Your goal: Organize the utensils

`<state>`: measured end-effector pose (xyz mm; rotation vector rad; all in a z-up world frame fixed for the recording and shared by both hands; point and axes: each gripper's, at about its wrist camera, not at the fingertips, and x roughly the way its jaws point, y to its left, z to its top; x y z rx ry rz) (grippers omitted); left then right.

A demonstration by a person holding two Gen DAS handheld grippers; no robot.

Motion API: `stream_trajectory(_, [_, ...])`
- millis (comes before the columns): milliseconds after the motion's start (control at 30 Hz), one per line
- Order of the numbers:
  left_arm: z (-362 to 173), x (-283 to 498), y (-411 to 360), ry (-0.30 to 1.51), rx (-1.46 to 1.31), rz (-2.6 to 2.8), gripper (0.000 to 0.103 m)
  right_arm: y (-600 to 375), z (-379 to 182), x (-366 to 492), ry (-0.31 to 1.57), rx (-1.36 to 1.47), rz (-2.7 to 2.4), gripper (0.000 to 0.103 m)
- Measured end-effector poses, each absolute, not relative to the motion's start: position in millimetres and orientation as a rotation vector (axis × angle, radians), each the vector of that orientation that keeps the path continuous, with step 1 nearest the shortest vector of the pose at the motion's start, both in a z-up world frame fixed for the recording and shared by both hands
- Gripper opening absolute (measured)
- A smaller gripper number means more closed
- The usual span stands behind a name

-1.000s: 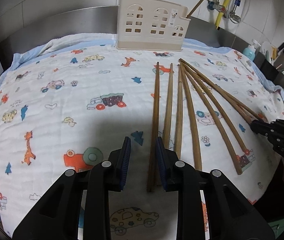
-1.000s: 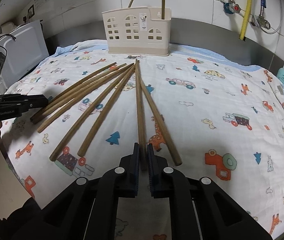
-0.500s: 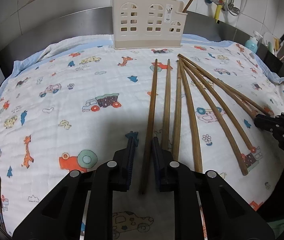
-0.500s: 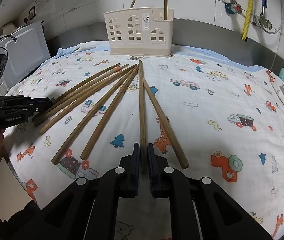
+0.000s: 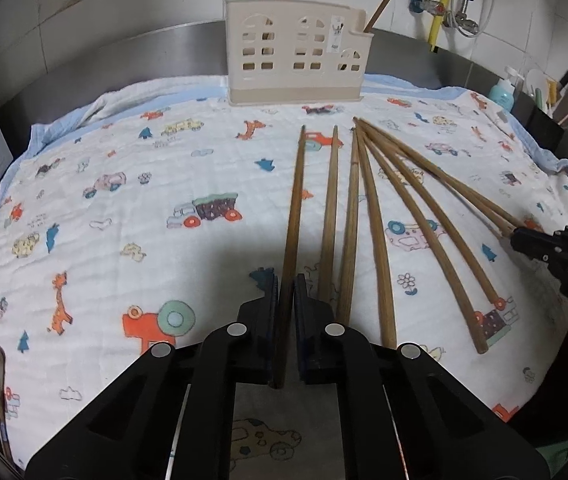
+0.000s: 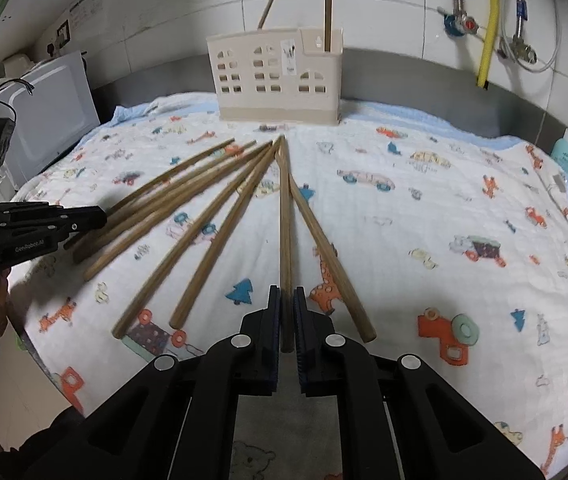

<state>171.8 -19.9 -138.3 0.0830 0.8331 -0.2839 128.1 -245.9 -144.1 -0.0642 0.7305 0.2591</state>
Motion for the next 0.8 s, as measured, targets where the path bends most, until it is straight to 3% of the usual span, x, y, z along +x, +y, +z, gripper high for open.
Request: stream_trajectory(800, [-52, 177, -6, 0.626, 0.011, -0.35, 0.006, -225, -4, 160, 0.479, -0.105, 0.293, 0.007])
